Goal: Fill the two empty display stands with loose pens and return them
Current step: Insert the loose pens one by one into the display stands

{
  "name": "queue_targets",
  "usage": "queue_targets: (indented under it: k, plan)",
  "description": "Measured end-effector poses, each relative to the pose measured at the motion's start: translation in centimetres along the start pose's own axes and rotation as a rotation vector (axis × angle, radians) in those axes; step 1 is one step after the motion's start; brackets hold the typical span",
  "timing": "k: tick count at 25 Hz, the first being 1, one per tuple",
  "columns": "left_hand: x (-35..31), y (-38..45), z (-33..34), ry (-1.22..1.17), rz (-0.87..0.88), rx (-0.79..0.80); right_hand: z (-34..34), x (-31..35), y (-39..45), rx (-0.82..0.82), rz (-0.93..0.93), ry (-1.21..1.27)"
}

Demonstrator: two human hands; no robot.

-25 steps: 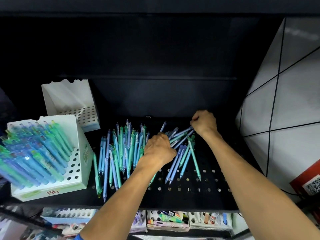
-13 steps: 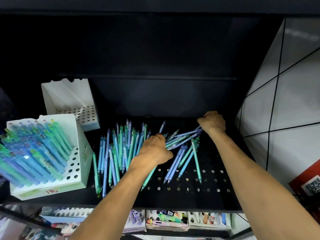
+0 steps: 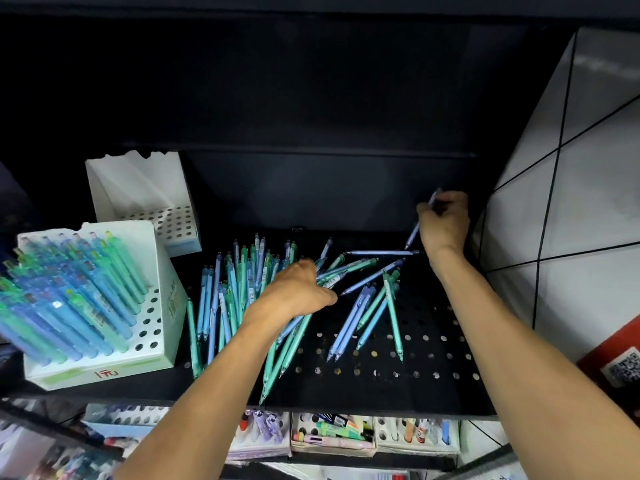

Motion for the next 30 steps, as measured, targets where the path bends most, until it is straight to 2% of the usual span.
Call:
queue_targets:
  k: [2,6,8,13,17,22,24,30]
  plan:
    - [0.1,0.1,0.1,-0.001,-0.006,0.005,0.2,0.4,0.3,0.108,-0.082,-0.169]
    - [0.1,0.2,0.2,0.009,-0.007,0.004,2.3,-0.9,-0.6,0.374,-0.284,-0.936]
    - [0.0,0.2,0.3,0.022,-0.011,0.003,2.7,-2.1,-1.2,0.46,-0.306,-1.088]
    - [-0.2,0.4,0.4,0.06,-0.015,-0.023,1.4,-1.7,-1.2,0.43,-0.387,-1.088]
    - [0.1,0.6,0.2,-0.018,-0.022,-0.017,-0.6,-0.3,-1.8,0.375,-0.313,-0.978]
    - [0.6,0.1,-0.3,-0.109,-0.033,-0.004,-2.5,0.8,-5.1,0.527,-0.279,-0.842]
    - [0.7,-0.4,-0.5,-0.12,-0.025,0.021,-2.8,1.0,-6.3,0.567,-0.258,-0.865]
    - [1.3,-2.4,-1.9,-0.079,-0.039,0.113,-2.4,2.1,-7.7,0.595,-0.367,-1.044]
Point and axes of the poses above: each hand's wrist, its own y-axis towards the middle knuckle, its own z-axis out of the palm, x = y × z, the point moved 4 cm from there along y, towards the middle knuckle, and after that the axes turned 12 degrees about z, right-handed, at the moved point
